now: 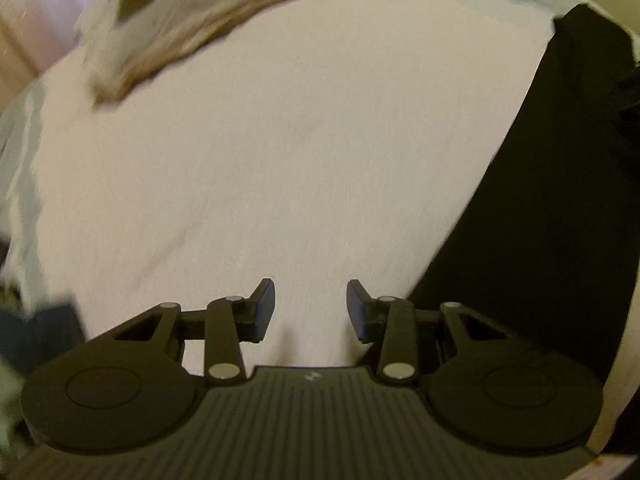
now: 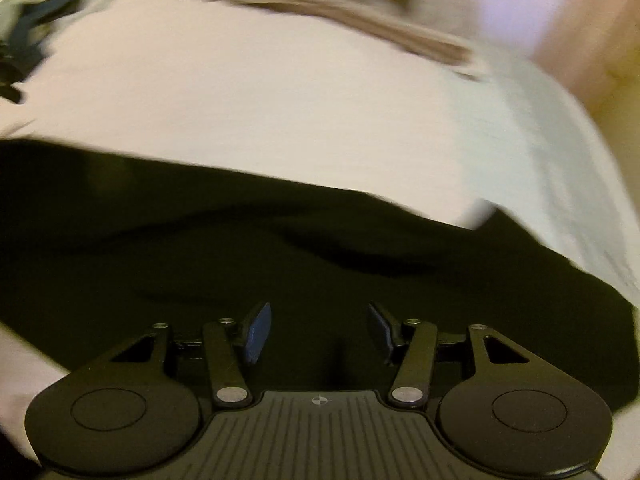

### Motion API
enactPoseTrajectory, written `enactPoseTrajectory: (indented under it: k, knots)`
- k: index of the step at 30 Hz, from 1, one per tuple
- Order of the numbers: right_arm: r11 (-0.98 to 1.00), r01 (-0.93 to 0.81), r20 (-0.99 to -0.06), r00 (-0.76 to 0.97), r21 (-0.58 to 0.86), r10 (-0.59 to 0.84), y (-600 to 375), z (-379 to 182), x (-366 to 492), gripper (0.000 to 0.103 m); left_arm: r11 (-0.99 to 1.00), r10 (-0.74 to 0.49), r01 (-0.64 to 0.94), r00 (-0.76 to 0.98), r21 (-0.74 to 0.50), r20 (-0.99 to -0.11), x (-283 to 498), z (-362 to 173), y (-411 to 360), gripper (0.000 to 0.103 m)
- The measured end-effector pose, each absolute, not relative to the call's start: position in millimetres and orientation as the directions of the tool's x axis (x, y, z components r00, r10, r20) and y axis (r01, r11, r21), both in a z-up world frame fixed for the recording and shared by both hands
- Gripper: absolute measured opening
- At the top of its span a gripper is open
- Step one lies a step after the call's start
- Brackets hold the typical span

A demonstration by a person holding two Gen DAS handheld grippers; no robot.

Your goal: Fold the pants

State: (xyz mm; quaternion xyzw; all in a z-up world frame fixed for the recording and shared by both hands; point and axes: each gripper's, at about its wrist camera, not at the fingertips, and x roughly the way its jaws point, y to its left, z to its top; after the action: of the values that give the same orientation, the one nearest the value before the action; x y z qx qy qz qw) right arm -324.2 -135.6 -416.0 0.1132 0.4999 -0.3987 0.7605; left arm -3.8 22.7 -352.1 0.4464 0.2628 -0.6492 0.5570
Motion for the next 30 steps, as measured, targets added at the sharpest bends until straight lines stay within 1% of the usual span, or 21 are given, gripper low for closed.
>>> enactPoseTrajectory:
  k: [4, 8, 11, 15, 17, 19, 20, 22, 23, 24, 25, 26, 30]
  knots:
    - [0.506, 0.826, -0.847, 0.068, -0.249, -0.528, -198, -425, -396, 0.050, -0.348, -0.521, 0.934, -0.120, 0.082, -0.845, -77, -330, -48, 0.034]
    - [0.391, 0.886, -0.849, -0.007, -0.250, -0.529, -254, -424, -470, 0.050, -0.464, -0.494, 0.886, -0.278, -0.021, -0.824, -160, -335, -121, 0.034]
    - [0.351, 0.892, -0.841, -0.057, -0.285, -0.538, -287, -424, -521, 0.050, -0.538, -0.432, 0.835, -0.386, -0.110, -0.815, -228, -347, -179, 0.034]
    - [0.313, 0.901, -0.847, -0.100, -0.299, -0.523, -321, -427, -576, 0.050, -0.560, -0.316, 0.789, -0.486, -0.253, -0.815, -286, -375, -253, 0.034]
    - [0.303, 0.908, -0.852, -0.101, -0.290, -0.515, -334, -430, -597, 0.050, -0.594, -0.289, 0.768, -0.481, -0.240, -0.828, -311, -388, -279, 0.034]
    - [0.308, 0.907, -0.855, -0.098, -0.287, -0.510, -341, -431, -607, 0.050, -0.645, -0.247, 0.730, -0.478, -0.224, -0.843, -329, -397, -294, 0.034]
    - [0.312, 0.906, -0.854, -0.094, -0.287, -0.511, -342, -431, -610, 0.050, -0.673, -0.206, 0.699, -0.491, -0.242, -0.846, -338, -403, -299, 0.033]
    - [0.328, 0.901, -0.850, -0.080, -0.286, -0.520, -347, -433, -612, 0.050, -0.724, -0.125, 0.624, -0.540, -0.296, -0.832, -343, -408, -303, 0.033]
    - [0.334, 0.898, -0.848, -0.075, -0.286, -0.525, -350, -434, -614, 0.050, -0.741, -0.071, 0.572, -0.588, -0.352, -0.806, -348, -408, -305, 0.033]
    - [0.337, 0.898, -0.847, -0.069, -0.283, -0.528, -350, -434, -614, 0.050, -0.744, -0.044, 0.546, -0.615, -0.385, -0.787, -350, -407, -306, 0.033]
    - [0.339, 0.899, -0.847, -0.062, -0.277, -0.527, -353, -436, -614, 0.050, -0.743, -0.023, 0.529, -0.632, -0.410, -0.774, -353, -407, -308, 0.034]
    - [0.339, 0.900, -0.848, -0.059, -0.273, -0.527, -355, -439, -613, 0.050, -0.738, -0.018, 0.529, -0.637, -0.420, -0.771, -357, -410, -311, 0.036]
    - [0.343, 0.905, -0.850, -0.038, -0.252, -0.525, -366, -450, -612, 0.050, -0.686, -0.007, 0.551, -0.657, -0.474, -0.754, -365, -422, -327, 0.039]
